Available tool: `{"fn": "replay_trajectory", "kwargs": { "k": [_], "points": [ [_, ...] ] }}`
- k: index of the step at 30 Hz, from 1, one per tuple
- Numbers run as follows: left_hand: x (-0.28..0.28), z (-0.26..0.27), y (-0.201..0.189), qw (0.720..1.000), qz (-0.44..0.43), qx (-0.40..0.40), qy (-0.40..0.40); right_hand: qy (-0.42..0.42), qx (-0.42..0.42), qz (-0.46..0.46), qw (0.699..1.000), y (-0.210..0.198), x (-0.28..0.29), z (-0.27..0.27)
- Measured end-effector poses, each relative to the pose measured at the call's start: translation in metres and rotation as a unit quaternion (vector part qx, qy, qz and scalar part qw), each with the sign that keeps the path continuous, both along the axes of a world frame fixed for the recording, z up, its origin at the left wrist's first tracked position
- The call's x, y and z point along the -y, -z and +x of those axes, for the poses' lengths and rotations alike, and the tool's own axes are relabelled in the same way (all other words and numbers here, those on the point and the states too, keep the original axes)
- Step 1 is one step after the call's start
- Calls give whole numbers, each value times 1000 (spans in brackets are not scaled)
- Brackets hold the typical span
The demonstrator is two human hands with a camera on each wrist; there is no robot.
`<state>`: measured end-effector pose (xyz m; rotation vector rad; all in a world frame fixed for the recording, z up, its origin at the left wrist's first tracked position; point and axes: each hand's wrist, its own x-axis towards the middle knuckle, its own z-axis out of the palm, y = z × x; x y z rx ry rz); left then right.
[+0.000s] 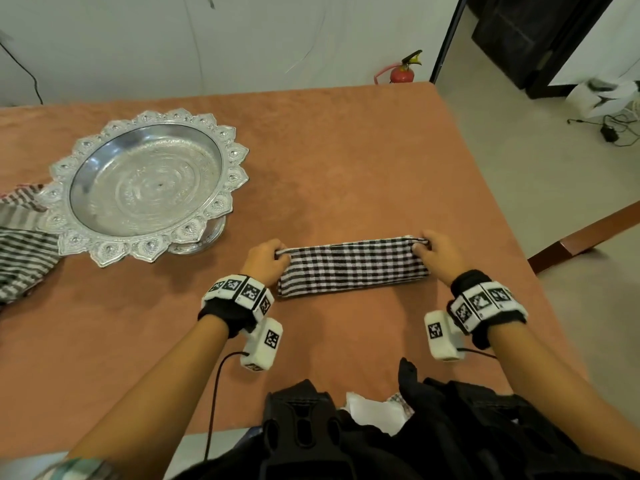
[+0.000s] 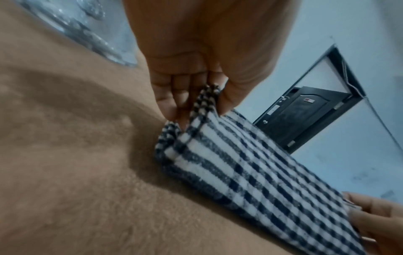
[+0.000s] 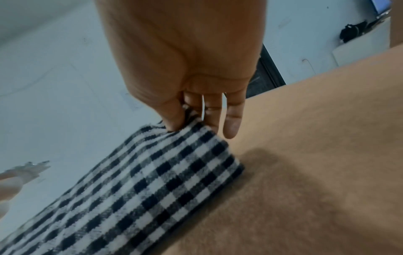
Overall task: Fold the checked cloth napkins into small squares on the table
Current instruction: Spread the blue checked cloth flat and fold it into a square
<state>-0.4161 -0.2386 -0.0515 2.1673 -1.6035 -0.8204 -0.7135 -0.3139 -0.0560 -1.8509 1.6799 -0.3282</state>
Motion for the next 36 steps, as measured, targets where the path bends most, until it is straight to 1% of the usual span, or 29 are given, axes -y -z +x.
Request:
{"fn": "replay_trajectory", "kwargs": {
  "k": [4, 8, 11, 13, 14, 16, 17, 18, 19, 21, 23, 24, 25, 27, 29, 33, 35, 36],
  "points": [
    [10, -3, 14, 999, 10, 28, -46, 45, -49, 25, 997, 16, 22, 18],
    [14, -5, 19, 996, 20, 60, -69, 55, -93, 17, 994, 21, 30, 24],
    [14, -10, 19, 993, 38, 91, -68, 54, -100, 18, 993, 23, 33, 27],
    [11, -15, 18, 987, 17, 148, -54, 70, -108, 16, 992, 20, 32, 30],
    [9, -19, 16, 984, -19, 173, -40, 71, -131, -10, 989, 16, 29, 32],
    [5, -29, 12, 976, -102, 189, 20, 37, -195, -98, 975, 4, 16, 40],
    [3, -36, 10, 971, -118, 199, 68, 7, -208, -134, 969, -2, 8, 48],
    [2, -44, 12, 964, -109, 212, 121, -34, -211, -146, 966, -7, -3, 58],
    [2, -50, 14, 958, -82, 221, 165, -82, -209, -141, 964, -9, -14, 70],
    [4, -58, 22, 955, -4, 215, 202, -162, -204, -96, 961, -3, -34, 90],
    [6, -56, 29, 959, 60, 190, 200, -217, -218, -5, 952, 13, -42, 100],
    [5, -54, 32, 959, 79, 182, 202, -239, -229, 37, 943, 21, -43, 99],
    [3, -51, 34, 956, 88, 185, 208, -255, -239, 59, 935, 28, -41, 94],
    [0, -48, 39, 949, 83, 207, 222, -269, -251, 69, 927, 35, -35, 77],
    [-3, -47, 42, 947, 74, 218, 225, -239, -257, 77, 933, 37, -28, 53],
    [-4, -49, 41, 945, 84, 223, 225, -114, -253, 118, 953, 32, -16, 6],
    [-3, -53, 36, 945, 93, 224, 217, -71, -267, 130, 952, 27, -12, -2],
    [-1, -56, 33, 945, 89, 227, 219, -64, -278, 115, 952, 24, -10, 1]
  ]
}}
